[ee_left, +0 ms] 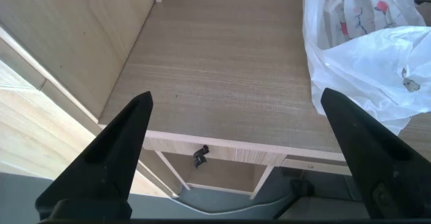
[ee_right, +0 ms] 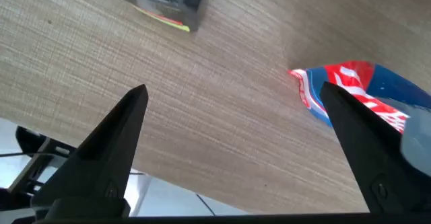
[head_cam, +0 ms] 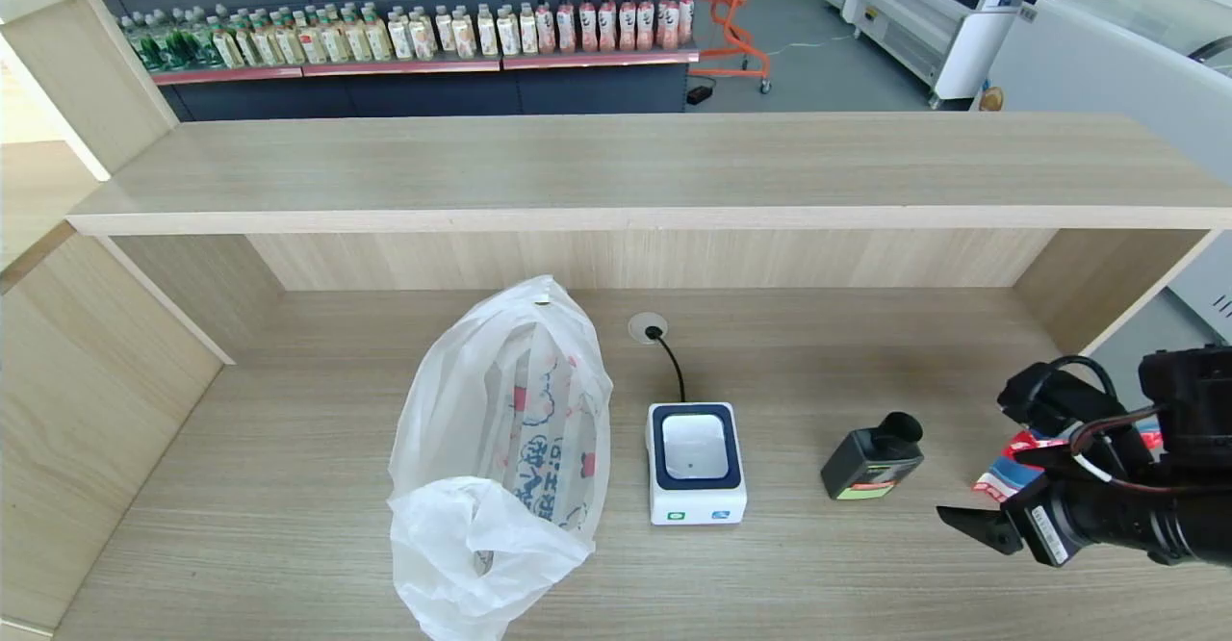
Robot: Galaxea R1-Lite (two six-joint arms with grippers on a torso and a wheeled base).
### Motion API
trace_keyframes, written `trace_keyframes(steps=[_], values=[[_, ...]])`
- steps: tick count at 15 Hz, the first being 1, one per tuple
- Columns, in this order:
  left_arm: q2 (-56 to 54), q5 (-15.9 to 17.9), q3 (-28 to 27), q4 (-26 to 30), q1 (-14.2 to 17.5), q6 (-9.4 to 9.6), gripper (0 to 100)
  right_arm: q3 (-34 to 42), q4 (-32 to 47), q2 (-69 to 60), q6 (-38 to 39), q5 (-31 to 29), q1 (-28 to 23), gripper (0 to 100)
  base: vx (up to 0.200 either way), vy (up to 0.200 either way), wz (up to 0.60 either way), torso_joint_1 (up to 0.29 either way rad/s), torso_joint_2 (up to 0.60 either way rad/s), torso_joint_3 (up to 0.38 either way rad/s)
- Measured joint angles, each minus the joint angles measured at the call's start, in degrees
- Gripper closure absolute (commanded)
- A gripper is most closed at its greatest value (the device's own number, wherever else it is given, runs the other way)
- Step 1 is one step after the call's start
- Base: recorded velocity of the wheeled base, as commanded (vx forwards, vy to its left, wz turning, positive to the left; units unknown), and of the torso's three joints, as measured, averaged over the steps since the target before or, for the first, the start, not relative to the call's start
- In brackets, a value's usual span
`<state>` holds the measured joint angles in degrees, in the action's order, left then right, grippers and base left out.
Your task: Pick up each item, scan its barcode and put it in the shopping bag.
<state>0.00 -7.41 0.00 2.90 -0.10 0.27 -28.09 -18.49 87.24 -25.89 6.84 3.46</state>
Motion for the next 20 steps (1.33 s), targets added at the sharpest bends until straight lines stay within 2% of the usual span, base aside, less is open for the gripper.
trace_keyframes(steps=[2,5,9,14,15,20], values=[[0.0,-0.02,0.0,-0.01,0.0,-0.02,0,-0.83,-3.51,4.08,-0.27,0.52,2.82,0,0.0,0.0,0.0,0.0,0.0,0.0],[0.0,-0.02,0.0,0.0,0.0,-0.02,0,-3.88,-4.33,8.68,-0.38,0.62,6.38,0,0.0,0.0,0.0,0.0,0.0,0.0],[0.0,-0.02,0.0,0.0,0.0,-0.02,0,-8.42,-6.9,14.41,-2.97,0.71,7.78,0,0.0,0.0,0.0,0.0,0.0,0.0],[0.0,-0.05,0.0,0.0,0.0,0.0,0,-9.28,-12.52,18.74,-3.11,2.24,10.7,0,0.0,0.0,0.0,0.0,0.0,0.0],[0.0,-0.02,0.0,-0.01,0.0,0.0,0,-9.31,-13.06,19.24,-3.12,2.97,11.17,100,0.0,0.0,0.0,0.0,0.0,0.0],[0.0,-0.02,0.0,-0.01,0.02,-0.02,0,-8.59,-13.18,19.96,-3.11,3.12,11.63,100,0.0,0.0,0.0,0.0,0.0,0.0]])
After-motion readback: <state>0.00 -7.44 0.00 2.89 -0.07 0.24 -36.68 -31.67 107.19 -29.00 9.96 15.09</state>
